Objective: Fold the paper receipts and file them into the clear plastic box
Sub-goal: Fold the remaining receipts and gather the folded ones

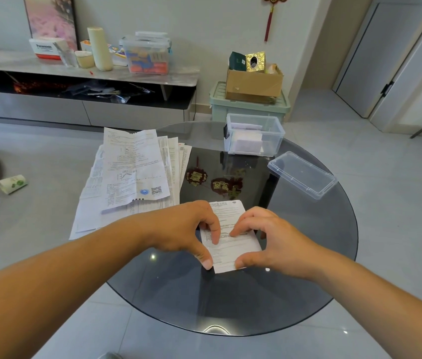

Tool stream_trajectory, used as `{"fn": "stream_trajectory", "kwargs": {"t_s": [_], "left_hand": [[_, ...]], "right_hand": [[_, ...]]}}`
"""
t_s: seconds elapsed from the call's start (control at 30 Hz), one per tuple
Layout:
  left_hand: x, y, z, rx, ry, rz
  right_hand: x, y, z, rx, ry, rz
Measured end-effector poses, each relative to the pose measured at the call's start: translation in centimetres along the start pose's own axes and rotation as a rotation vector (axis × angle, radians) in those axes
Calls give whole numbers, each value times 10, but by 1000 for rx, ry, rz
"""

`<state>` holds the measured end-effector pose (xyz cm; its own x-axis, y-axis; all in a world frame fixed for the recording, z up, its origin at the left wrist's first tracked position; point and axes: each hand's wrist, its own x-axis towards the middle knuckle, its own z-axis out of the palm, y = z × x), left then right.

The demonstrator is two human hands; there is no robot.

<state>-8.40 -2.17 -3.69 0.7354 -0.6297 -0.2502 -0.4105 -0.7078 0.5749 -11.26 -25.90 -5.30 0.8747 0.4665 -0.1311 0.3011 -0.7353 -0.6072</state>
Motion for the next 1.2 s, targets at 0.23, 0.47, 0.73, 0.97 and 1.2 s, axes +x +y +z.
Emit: {"fn": "stream_trajectory", "kwargs": {"t_s": [0.23,0.47,0.73,0.97,1.2], "left_hand": [[4,-1,2,-67,77,-3],[0,-6,-5,-320,113,-5],[3,-9,-4,-403,126,-56],[4,2,2,-140,271,-94],[14,2,11,49,396,-176]], "right_hand": [[6,3,-2,-5,28,-13],[1,-2,-4,-16,18,-30],[14,-5,-2,16,193,12],[35,-14,-4,55,234,77],[40,-11,2,-68,318,169]]}}
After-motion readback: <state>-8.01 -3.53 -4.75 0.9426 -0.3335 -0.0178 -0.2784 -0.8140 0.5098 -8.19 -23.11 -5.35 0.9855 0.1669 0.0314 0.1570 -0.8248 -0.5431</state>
